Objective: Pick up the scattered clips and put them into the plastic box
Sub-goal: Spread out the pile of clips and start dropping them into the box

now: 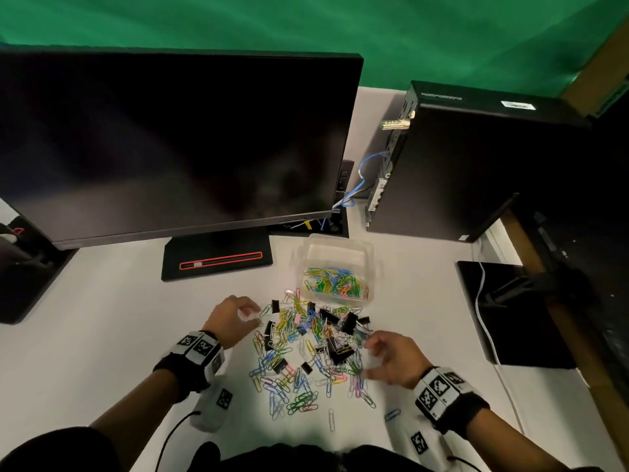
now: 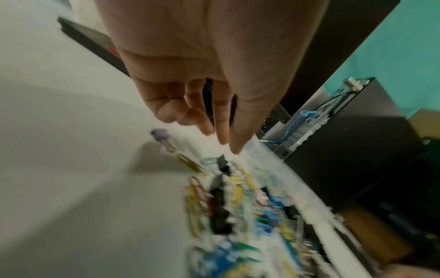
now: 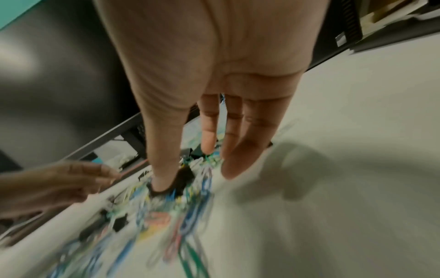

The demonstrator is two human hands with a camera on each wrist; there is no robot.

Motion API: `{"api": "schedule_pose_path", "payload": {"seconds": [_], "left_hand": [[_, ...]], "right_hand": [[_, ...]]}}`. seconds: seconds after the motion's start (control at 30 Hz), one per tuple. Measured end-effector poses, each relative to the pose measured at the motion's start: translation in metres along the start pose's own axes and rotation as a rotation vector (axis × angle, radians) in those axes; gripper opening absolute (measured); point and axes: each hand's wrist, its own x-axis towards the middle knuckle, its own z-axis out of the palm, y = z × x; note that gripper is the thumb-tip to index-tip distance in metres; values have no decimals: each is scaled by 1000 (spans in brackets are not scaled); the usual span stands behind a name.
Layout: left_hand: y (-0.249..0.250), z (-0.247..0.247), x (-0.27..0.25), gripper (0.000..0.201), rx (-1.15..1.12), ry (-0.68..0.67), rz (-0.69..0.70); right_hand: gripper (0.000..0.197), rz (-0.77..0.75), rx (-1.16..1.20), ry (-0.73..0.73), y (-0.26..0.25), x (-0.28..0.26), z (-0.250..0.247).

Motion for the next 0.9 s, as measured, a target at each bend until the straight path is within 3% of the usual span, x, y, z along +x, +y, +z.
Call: {"api": "schedule_pose_path", "payload": {"seconds": [0.13, 0.2, 0.27, 0.37, 0.47, 0.53, 0.73, 0.9], "left_hand": [[27, 14, -22, 25, -28, -310, 179], [33, 26, -31, 42, 63, -421, 256], [34, 37, -37, 54, 105, -472, 289], [33, 46, -41, 59, 165, -485, 319], [32, 48, -43, 61, 224, -486, 352], [29, 47, -46, 64, 263, -489, 382], [15, 44, -60, 84, 291, -521, 385], [14, 47, -64, 89, 256, -440, 387]], "right_hand": [[82, -80, -171, 15, 8, -2, 18], [78, -111, -160, 23, 9, -2, 25], [62, -128, -188, 47, 10, -1, 29], [41, -154, -175, 68, 12, -5, 31], [38, -169, -141, 32, 13, -12, 27], [45, -170, -150, 32, 18, -16, 22], [92, -57, -209, -38, 41, -36, 11], [96, -78, -171, -24, 38, -39, 27]]}}
